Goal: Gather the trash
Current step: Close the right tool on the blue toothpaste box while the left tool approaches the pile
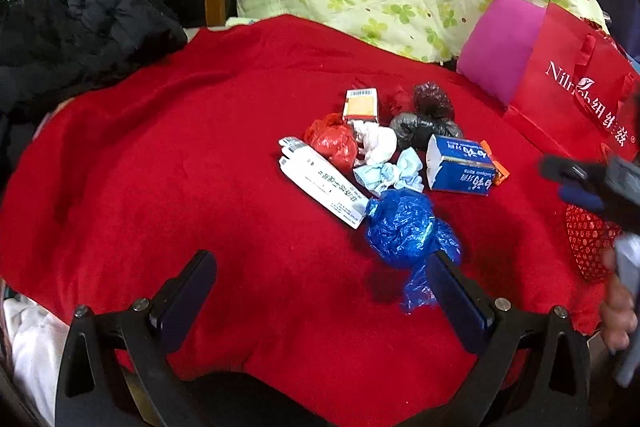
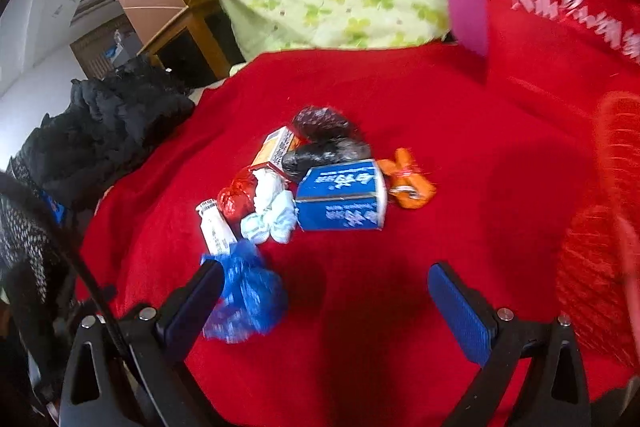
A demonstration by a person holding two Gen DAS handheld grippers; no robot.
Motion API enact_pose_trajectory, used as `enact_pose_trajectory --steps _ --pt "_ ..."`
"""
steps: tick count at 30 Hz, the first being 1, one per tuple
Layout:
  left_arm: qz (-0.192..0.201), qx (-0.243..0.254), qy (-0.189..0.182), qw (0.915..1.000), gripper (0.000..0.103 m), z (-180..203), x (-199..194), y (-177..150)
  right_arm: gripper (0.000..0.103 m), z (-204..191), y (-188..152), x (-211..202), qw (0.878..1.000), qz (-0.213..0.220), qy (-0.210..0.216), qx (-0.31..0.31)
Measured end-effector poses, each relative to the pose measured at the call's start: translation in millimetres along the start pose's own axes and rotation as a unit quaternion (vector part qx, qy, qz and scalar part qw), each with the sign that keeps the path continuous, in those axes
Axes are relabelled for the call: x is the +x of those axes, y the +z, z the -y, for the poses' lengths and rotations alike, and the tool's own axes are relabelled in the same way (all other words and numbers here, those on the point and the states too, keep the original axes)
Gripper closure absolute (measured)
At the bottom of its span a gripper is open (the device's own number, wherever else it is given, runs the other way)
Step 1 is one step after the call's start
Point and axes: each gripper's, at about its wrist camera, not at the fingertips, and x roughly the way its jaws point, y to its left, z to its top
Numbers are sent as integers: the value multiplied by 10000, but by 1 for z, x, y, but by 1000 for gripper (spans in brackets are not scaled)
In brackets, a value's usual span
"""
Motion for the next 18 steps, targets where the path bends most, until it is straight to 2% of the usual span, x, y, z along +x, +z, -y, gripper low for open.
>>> enact_pose_trajectory --steps 3,8,13,15,18 --pt "-21 34 -97 9999 0 0 8 0 0 -1 18 38 9997 -202 -109 126" --pt "-52 78 -595 9982 0 7 21 5 0 4 35 83 9980 -368 -350 383" --pt "-104 252 -865 9959 2 18 35 8 0 -1 44 110 9967 -495 -592 268" --pt "-219 211 -1054 9940 12 19 42 7 0 -3 46 122 9949 -643 -763 174" --pt "-364 110 -1256 9914 17 17 51 6 0 0 47 132 9934 -728 -871 139"
